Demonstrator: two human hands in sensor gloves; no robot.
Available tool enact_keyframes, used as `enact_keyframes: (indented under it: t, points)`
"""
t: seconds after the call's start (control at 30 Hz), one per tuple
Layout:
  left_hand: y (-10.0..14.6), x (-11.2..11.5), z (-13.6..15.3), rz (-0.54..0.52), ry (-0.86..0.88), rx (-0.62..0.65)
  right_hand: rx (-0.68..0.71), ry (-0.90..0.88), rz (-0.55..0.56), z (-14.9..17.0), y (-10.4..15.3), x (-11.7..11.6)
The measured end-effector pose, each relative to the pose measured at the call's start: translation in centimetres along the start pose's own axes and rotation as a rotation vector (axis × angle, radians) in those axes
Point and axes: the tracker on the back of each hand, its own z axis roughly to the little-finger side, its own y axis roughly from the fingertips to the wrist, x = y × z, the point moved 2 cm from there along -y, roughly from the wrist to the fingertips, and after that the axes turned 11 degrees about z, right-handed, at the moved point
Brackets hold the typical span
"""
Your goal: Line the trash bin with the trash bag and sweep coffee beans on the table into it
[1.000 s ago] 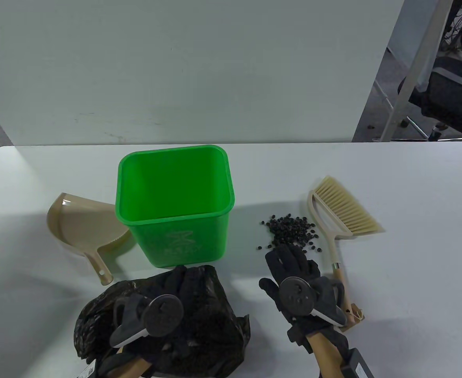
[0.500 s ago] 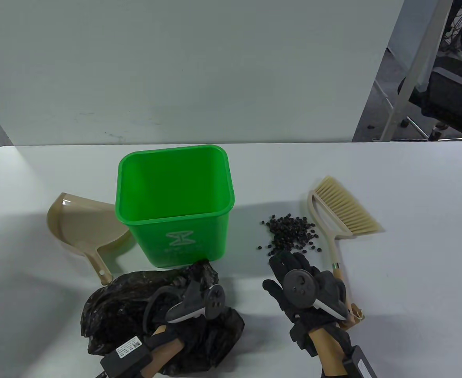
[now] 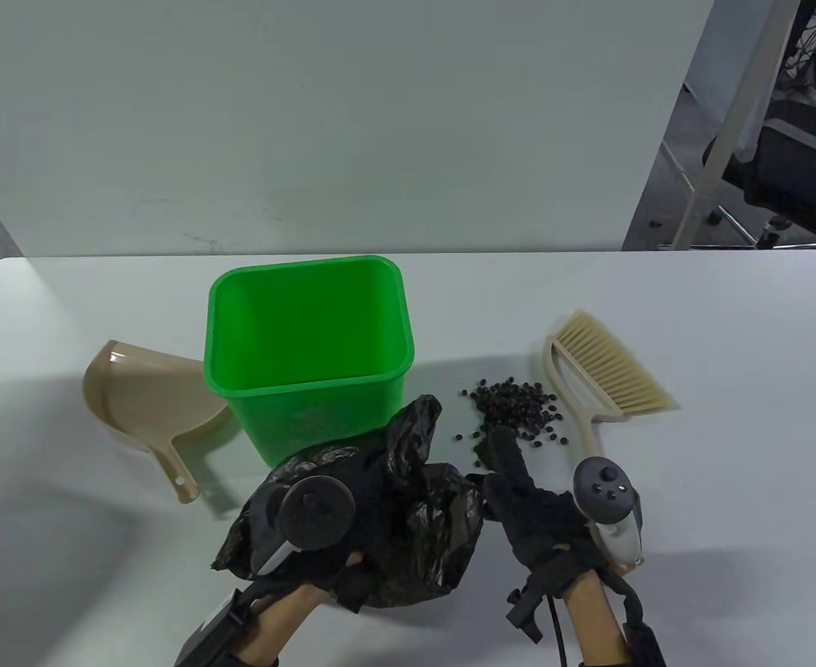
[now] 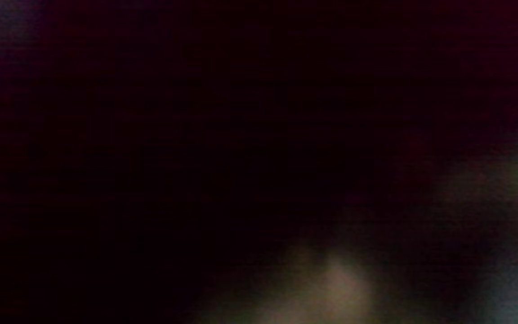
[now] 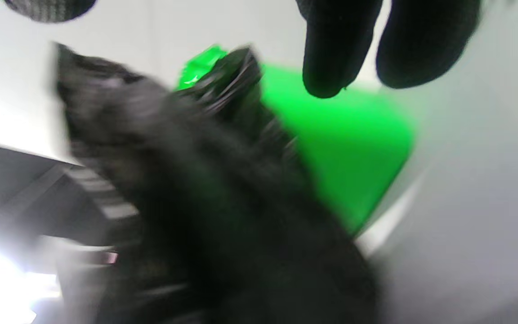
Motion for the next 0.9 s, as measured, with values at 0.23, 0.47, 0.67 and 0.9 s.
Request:
enact_keyframes:
  t: [0.23,0.47,0.67,0.9]
  points:
    - [-0.2,4.9,-1.1,0.386,0.148,0.161,0.034,0.476,0.231,-0.8,-0.4,-1.4]
    - [0.1,3.6,0.9,0.371,0.293,0.141,0.200,0.514,0.528,-3.5,1.2,1.5]
    - [0.6,1.4,2.9,0.281,0.592,0.107,0.458,0.556,0.795,-6.9,4.2,3.6]
    - [0.5,2.3,3.0,0.429,1.064,0.251,0.629,0.726,0.459,-6.8,3.0,-1.0]
